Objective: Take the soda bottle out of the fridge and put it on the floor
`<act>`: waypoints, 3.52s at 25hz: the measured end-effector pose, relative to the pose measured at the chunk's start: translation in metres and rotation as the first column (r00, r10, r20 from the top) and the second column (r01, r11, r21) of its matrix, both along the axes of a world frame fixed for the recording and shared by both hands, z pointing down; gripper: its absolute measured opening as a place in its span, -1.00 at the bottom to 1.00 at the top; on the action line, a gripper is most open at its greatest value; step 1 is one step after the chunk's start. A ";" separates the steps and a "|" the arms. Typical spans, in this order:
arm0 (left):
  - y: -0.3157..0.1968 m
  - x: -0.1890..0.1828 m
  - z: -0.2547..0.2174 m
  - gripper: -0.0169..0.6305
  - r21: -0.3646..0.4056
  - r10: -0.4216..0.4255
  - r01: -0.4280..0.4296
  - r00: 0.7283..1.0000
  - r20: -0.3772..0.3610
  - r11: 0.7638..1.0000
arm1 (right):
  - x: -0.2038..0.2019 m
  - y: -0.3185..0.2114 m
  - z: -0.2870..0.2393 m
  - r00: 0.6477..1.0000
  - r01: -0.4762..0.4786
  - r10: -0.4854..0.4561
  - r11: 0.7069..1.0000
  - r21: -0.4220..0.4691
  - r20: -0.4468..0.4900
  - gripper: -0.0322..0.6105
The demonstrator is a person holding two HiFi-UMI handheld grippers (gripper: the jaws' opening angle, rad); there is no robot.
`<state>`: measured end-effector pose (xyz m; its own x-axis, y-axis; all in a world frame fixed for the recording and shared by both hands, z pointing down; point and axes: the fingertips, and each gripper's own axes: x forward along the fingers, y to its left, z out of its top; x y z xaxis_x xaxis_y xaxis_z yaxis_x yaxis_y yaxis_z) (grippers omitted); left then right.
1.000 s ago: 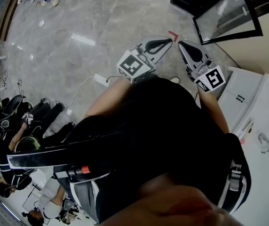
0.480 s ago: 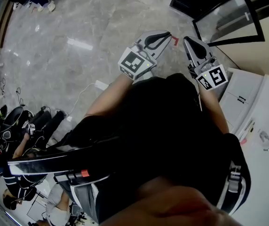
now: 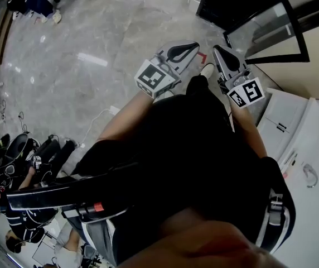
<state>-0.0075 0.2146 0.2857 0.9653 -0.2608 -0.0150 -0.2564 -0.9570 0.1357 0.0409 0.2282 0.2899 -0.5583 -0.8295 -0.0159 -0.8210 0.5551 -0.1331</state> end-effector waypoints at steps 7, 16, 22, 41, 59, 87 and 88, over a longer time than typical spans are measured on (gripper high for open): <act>-0.062 0.072 0.007 -0.93 -0.014 -0.003 0.004 0.999 0.040 1.000 | 0.065 -0.063 0.009 0.999 0.038 -0.038 0.999 -0.004 -0.003 -0.86; -0.135 0.175 0.006 -0.93 0.011 -0.034 0.033 0.994 0.108 0.999 | 0.161 -0.140 0.010 0.997 0.062 -0.062 0.998 -0.005 -0.038 -0.86; -0.174 0.205 0.010 -0.93 -0.001 -0.068 0.069 0.990 0.123 0.998 | 0.199 -0.177 0.017 0.999 0.044 -0.045 0.999 -0.032 -0.029 -0.86; -0.339 0.206 0.071 -0.93 -0.065 0.180 -0.173 0.975 0.127 0.983 | 0.221 -0.343 0.105 0.964 -0.264 0.252 0.944 -0.198 -0.081 -0.86; -0.379 0.277 0.126 -0.93 -0.125 0.063 -0.039 0.980 0.187 0.991 | 0.415 -0.470 0.270 0.831 -0.556 0.497 0.753 -0.352 -0.249 -0.02; -0.413 0.326 0.243 -0.93 -0.126 -0.111 0.131 0.982 0.155 0.983 | 0.450 -0.514 0.334 0.785 -0.603 0.580 0.795 -0.057 -0.220 0.13; -0.415 0.328 0.247 -0.93 -0.121 -0.114 0.132 0.982 0.149 0.984 | 0.450 -0.515 0.334 0.784 -0.603 0.582 0.797 -0.039 -0.216 0.13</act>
